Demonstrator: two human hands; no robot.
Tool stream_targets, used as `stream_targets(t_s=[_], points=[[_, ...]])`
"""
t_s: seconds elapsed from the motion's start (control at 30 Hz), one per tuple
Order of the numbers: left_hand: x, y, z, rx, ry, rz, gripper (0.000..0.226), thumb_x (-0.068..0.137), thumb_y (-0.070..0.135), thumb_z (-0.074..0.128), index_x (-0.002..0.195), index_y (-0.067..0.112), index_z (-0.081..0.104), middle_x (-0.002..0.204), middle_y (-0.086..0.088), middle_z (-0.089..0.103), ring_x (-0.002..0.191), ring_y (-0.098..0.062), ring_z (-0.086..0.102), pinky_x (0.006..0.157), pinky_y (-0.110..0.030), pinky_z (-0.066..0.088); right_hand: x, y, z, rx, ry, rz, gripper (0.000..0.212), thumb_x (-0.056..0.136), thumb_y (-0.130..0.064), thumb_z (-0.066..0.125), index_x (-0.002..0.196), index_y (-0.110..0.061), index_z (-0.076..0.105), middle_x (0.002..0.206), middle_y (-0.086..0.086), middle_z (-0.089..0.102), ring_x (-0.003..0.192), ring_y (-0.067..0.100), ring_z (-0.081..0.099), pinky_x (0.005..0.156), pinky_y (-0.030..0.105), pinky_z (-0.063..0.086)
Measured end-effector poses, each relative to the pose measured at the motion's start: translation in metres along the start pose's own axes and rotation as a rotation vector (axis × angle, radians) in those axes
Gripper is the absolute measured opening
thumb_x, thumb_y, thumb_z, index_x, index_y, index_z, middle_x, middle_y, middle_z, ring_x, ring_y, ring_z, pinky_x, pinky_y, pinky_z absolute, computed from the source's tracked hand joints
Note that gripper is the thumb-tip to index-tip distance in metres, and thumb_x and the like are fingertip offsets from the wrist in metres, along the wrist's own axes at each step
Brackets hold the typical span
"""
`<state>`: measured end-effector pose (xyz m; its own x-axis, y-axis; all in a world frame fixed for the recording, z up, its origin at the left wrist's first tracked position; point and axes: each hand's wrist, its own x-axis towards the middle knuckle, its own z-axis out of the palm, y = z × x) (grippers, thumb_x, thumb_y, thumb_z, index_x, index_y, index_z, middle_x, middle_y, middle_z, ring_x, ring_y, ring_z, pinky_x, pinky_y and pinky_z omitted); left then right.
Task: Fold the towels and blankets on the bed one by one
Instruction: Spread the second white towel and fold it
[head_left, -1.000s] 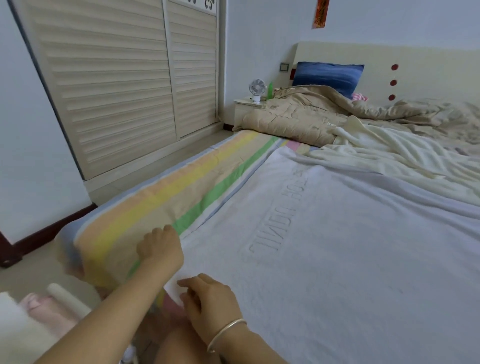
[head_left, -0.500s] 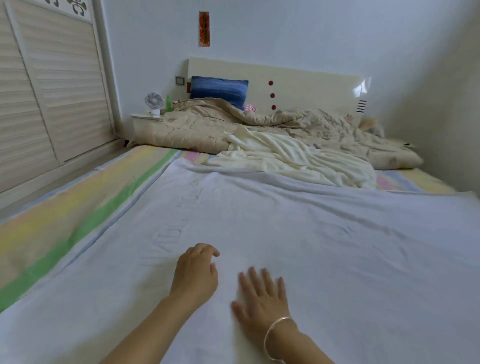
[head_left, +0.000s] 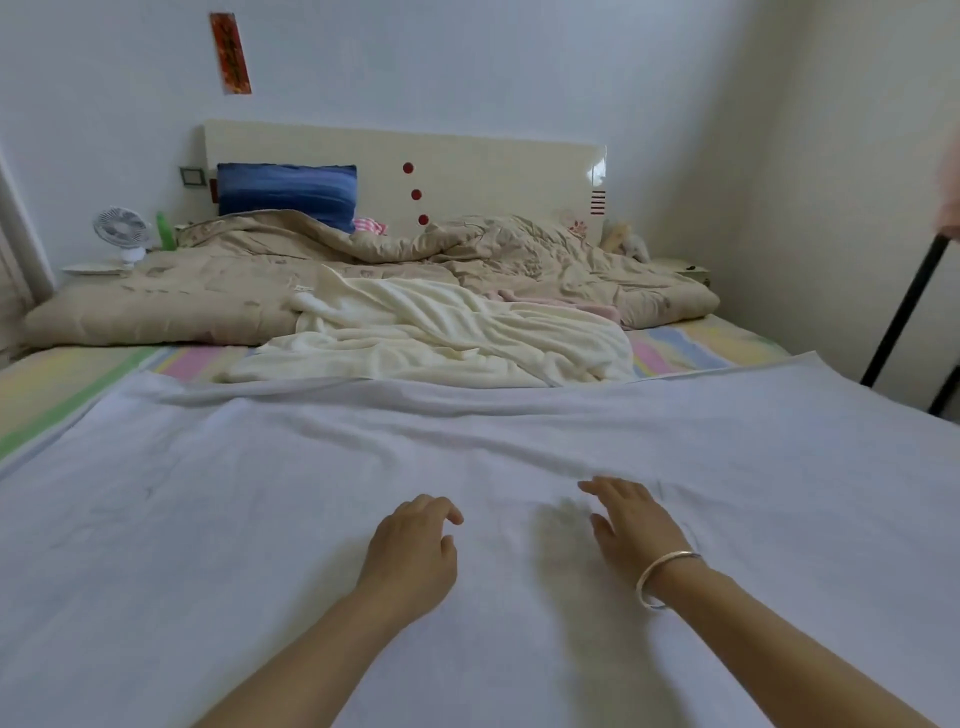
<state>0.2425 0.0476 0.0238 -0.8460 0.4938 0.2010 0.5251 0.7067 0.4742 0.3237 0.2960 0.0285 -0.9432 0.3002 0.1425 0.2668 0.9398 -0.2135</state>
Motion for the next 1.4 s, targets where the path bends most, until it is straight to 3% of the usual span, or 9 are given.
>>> stream_targets(t_s=[0.23,0.33,0.5,0.63,0.8,1.0,1.23,1.37,1.4], points=[[0.122,0.030,0.064,-0.014,0.007,0.073,0.034,0.099,0.028,0.044,0.132,0.024,0.052,0.136,0.014,0.048,0.128,-0.009,0.042,0.106,-0.022,0.032,0.103,0.078,0.036,-0.043,-0.247,0.131,0.057,0.100,-0.055,0.018,0.153,-0.037,0.005,0.162,-0.004,-0.006,0.149,0.018,-0.009,0.120,0.039,-0.006],[0.167,0.026,0.083,0.076,0.083,0.025,0.021,0.098,0.028,0.043,0.110,0.024,0.060,0.116,0.010,0.058,0.112,-0.015,0.051,0.094,-0.027,0.040,0.149,0.085,0.046,-0.005,-0.198,0.093,0.056,0.100,-0.054,0.016,0.153,-0.036,0.009,0.162,-0.006,-0.006,0.148,0.015,-0.010,0.119,0.039,-0.007],[0.259,0.019,0.091,0.235,0.366,-0.097,0.019,0.094,0.018,0.047,0.106,0.025,0.060,0.108,0.008,0.061,0.106,-0.016,0.053,0.087,-0.029,0.040,0.248,0.092,0.056,0.033,0.063,0.056,0.052,0.100,-0.047,0.017,0.148,-0.030,0.029,0.159,-0.003,0.019,0.147,0.019,0.011,0.119,0.035,0.008],[0.296,-0.002,0.120,0.296,0.446,-0.109,0.035,0.084,0.006,0.055,0.113,0.023,0.062,0.112,0.004,0.060,0.110,-0.024,0.054,0.089,-0.035,0.038,0.292,0.089,0.078,-0.054,0.236,0.001,0.068,0.080,-0.046,0.004,0.128,-0.030,0.051,0.135,-0.006,0.051,0.127,0.021,0.039,0.108,0.036,0.021],[0.306,0.000,0.112,0.482,0.317,-0.132,0.035,0.086,0.011,0.053,0.116,0.029,0.057,0.120,0.005,0.055,0.117,-0.021,0.044,0.092,-0.032,0.033,0.301,0.088,0.067,-0.116,0.231,-0.030,0.036,0.090,-0.038,0.046,0.121,-0.023,0.058,0.126,0.003,0.056,0.123,0.027,0.044,0.104,0.037,0.030],[0.285,0.013,0.092,0.545,0.307,-0.157,0.009,0.086,0.021,0.061,0.089,0.026,0.054,0.103,0.002,0.059,0.104,-0.021,0.048,0.083,-0.030,0.035,0.277,0.088,0.034,-0.117,0.236,-0.026,0.015,0.087,-0.030,0.058,0.100,-0.023,0.059,0.109,0.000,0.056,0.105,0.024,0.053,0.079,0.032,0.037],[0.279,0.019,0.053,0.283,-0.188,-0.241,0.041,0.084,0.054,0.062,0.086,0.013,0.066,0.077,-0.001,0.062,0.081,-0.018,0.060,0.074,-0.029,0.045,0.277,0.093,0.030,-0.034,0.081,-0.020,0.040,0.087,-0.041,0.053,0.052,-0.020,0.050,0.071,-0.001,0.055,0.071,0.019,0.052,0.054,0.028,0.034],[0.283,0.011,0.053,0.275,-0.038,-0.200,0.008,0.087,0.027,0.062,0.089,0.023,0.068,0.095,0.004,0.067,0.097,-0.018,0.062,0.090,-0.036,0.051,0.278,0.096,0.033,-0.055,0.093,-0.030,0.007,0.086,-0.034,0.059,0.087,-0.029,0.055,0.093,-0.003,0.061,0.088,0.020,0.058,0.069,0.031,0.046],[0.282,0.012,0.053,0.304,-0.006,-0.194,0.005,0.086,0.022,0.063,0.091,0.024,0.066,0.099,0.005,0.065,0.100,-0.018,0.061,0.089,-0.035,0.051,0.278,0.096,0.032,-0.041,0.080,-0.023,0.017,0.086,-0.033,0.060,0.101,-0.031,0.053,0.099,-0.003,0.061,0.094,0.021,0.058,0.075,0.032,0.048]])
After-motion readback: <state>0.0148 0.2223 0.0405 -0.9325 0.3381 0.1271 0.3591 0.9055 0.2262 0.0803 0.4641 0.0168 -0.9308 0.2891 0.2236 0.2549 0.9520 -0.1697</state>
